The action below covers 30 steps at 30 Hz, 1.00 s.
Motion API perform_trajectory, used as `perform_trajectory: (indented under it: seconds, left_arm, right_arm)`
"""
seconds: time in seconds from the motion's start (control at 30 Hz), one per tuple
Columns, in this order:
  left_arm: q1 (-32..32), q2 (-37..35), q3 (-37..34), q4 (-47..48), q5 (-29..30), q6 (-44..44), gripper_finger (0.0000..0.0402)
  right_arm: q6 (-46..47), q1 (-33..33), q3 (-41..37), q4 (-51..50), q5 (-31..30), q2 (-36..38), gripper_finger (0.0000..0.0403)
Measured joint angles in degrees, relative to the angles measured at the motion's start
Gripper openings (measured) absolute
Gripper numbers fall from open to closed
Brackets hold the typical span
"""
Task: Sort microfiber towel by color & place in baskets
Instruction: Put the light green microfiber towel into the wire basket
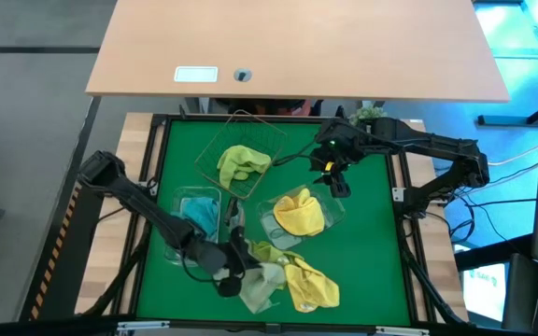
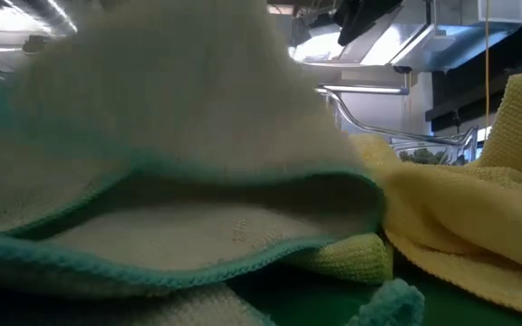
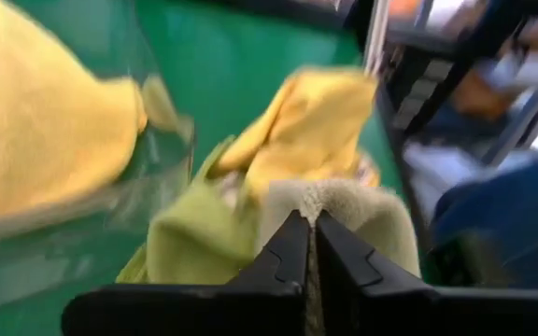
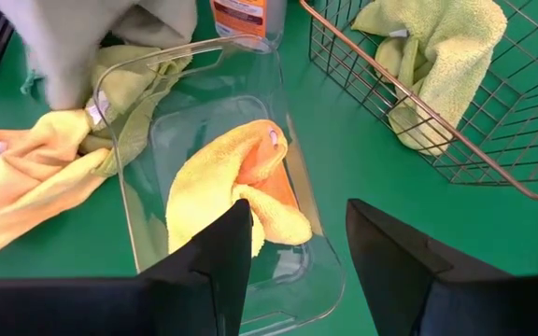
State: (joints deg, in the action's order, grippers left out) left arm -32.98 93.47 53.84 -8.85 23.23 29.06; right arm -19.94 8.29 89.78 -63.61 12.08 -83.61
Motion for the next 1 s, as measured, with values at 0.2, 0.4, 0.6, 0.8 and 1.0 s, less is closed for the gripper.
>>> perform_trajectory:
  seconds: [0.2,0.4,0.6,0.8,1.0]
  left_arm:
    - [1.7,-6.2,1.3,-2.5,0.7,2.2,0.0003]
    - [5.1,-10.2,6.8,-2.7,3.2,-2.2,0.0002]
    - [8.7,-11.1,13.6,-2.8,2.6,-8.2,0.0001]
    - [12.0,-11.2,19.8,-2.6,2.5,-14.6,0.0001]
    - [15.8,-11.1,25.7,-2.4,2.7,-23.4,0.0]
  right_arm:
    - [0.0,0.0,0.0,0.0,0.0,0.0,0.0172]
    - [0.0,0.0,0.0,0.1,0.0,0.0,0.0172]
    - [0.2,0.0,0.0,-0.4,0.0,0.0,0.0172]
    - [0.2,0.0,0.0,-2.6,0.3,1.1,0.0172]
    - [-0.4,0.0,0.0,-4.1,0.9,6.1,0.0172]
